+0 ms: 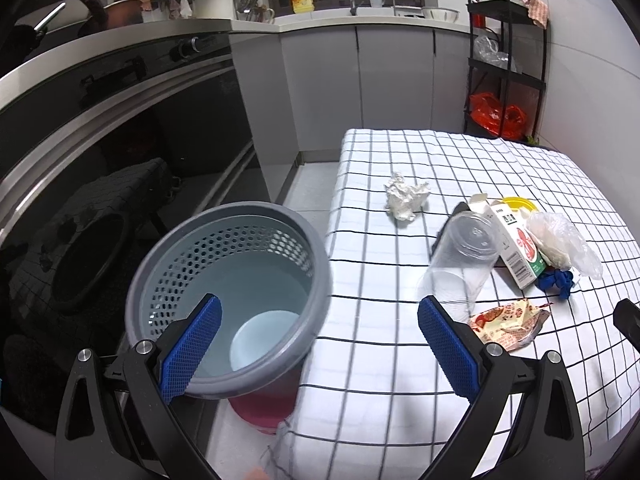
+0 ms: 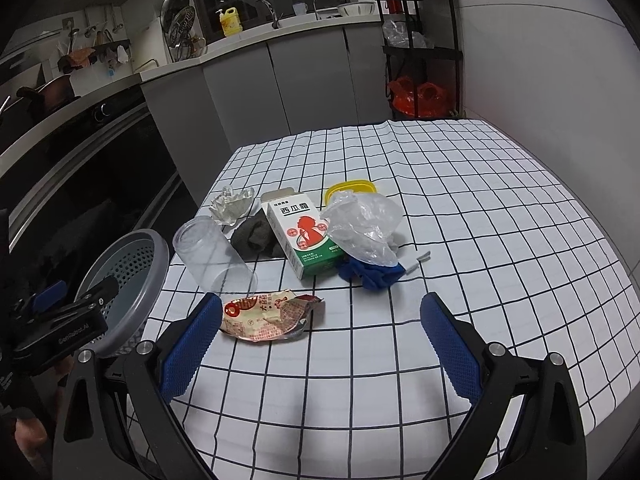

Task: Collect trash
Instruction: 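Grasp the crumpled clear plastic bag with the right tool while the left tool approaches the clear cup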

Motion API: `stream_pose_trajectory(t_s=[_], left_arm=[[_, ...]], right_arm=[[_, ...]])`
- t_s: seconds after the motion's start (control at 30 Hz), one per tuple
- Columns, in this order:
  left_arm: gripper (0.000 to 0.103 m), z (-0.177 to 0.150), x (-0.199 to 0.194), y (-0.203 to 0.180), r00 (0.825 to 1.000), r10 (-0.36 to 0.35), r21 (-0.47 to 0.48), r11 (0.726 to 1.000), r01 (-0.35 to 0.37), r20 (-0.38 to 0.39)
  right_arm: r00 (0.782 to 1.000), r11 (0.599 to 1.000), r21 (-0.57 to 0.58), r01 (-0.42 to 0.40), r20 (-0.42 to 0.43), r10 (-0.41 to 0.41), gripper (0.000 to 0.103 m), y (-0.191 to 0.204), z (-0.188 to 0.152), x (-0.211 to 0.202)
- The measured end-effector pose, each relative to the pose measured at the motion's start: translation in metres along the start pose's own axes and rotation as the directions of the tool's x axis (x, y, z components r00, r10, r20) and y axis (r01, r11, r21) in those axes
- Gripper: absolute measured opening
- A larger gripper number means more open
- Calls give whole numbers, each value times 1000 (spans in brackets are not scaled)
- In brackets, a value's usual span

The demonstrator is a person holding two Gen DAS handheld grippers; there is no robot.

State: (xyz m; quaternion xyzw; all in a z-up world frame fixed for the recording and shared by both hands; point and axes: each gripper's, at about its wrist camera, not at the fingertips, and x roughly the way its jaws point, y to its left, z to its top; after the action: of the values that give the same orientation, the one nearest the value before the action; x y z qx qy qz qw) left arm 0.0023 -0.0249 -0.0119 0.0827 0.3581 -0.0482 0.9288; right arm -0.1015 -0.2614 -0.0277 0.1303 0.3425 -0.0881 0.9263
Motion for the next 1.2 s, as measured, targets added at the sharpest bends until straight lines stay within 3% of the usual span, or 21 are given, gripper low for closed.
stream_pose_trajectory(t_s=[0.27, 0.47, 0.7, 1.13, 1.2], left_arm=[[97, 2, 15, -26, 999, -43, 12, 999, 43, 12], [97, 12, 24, -36, 992, -122, -39, 992, 123, 25], [97, 17, 34, -57, 990, -133, -12, 991, 133, 47], [97, 9, 44, -64, 990, -134, 0, 991, 134, 32], [96, 10, 43, -65, 989, -143, -5, 990, 143, 34]], right_arm=[[999, 999, -11, 50, -12, -50, 95, -24, 0, 13], [999, 998, 59, 18, -33, -16, 95, -48, 25, 30], [997, 1000, 25, 8, -78, -6, 95, -45, 54, 70], [983, 996, -37, 84, -160, -89, 94, -40, 72, 137], [983, 995, -48, 84, -160, -91, 86, -39, 72, 138]])
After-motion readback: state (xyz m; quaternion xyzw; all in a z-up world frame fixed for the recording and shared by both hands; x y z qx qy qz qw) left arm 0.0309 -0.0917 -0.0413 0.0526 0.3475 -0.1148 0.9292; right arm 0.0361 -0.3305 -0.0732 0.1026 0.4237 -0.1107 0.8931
